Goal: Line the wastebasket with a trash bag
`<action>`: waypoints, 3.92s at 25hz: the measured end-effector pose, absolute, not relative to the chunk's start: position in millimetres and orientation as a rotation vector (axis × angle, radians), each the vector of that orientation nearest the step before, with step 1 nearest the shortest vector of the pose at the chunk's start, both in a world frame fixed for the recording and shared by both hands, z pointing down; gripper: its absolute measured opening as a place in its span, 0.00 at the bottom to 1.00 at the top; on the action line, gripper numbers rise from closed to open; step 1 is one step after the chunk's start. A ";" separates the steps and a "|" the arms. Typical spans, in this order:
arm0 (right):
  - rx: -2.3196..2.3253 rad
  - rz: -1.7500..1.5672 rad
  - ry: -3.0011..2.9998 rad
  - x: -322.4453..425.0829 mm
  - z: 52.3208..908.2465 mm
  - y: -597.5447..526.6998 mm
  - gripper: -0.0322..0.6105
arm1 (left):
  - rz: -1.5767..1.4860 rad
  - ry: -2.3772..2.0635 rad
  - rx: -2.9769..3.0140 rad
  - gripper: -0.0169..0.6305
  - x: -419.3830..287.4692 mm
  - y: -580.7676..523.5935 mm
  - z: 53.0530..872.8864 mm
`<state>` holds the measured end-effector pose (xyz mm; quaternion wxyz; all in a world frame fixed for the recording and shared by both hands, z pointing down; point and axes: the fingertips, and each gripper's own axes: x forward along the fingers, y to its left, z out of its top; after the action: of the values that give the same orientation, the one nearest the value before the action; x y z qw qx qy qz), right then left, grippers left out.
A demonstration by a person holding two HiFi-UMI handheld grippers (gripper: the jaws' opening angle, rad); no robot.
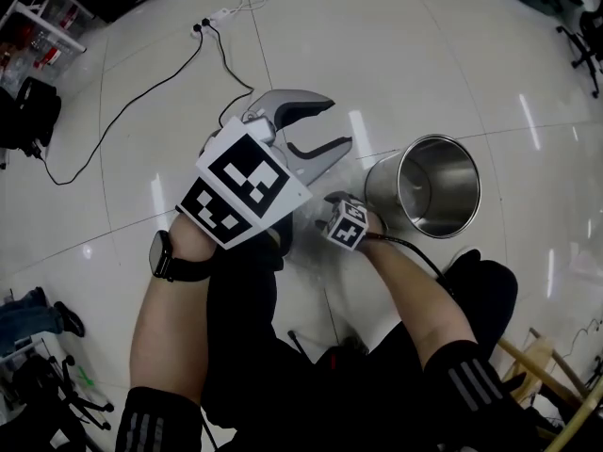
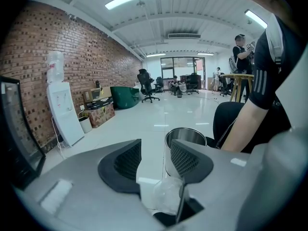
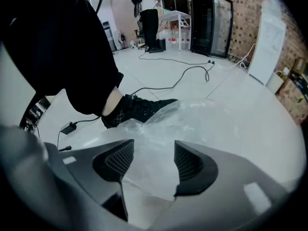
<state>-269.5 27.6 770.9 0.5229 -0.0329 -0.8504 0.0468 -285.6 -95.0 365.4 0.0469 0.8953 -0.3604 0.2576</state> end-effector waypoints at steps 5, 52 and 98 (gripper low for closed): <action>-0.076 0.152 -2.010 -263.3 784.4 31.1 0.34 | 0.763 -1.098 2.741 0.31 -281.4 -98.0 360.5; 0.896 0.086 -2.818 64.8 305.1 -142.7 0.06 | 1.059 -0.652 2.839 0.36 -102.9 -130.3 388.1; 0.598 0.706 -2.667 53.5 431.1 -206.2 0.46 | 1.155 0.219 2.814 0.02 -11.5 -4.0 440.8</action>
<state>53.5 -206.2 431.1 0.1585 0.2092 -0.9328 0.2470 -11.5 -4.0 440.8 0.0460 0.9217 0.0718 0.3784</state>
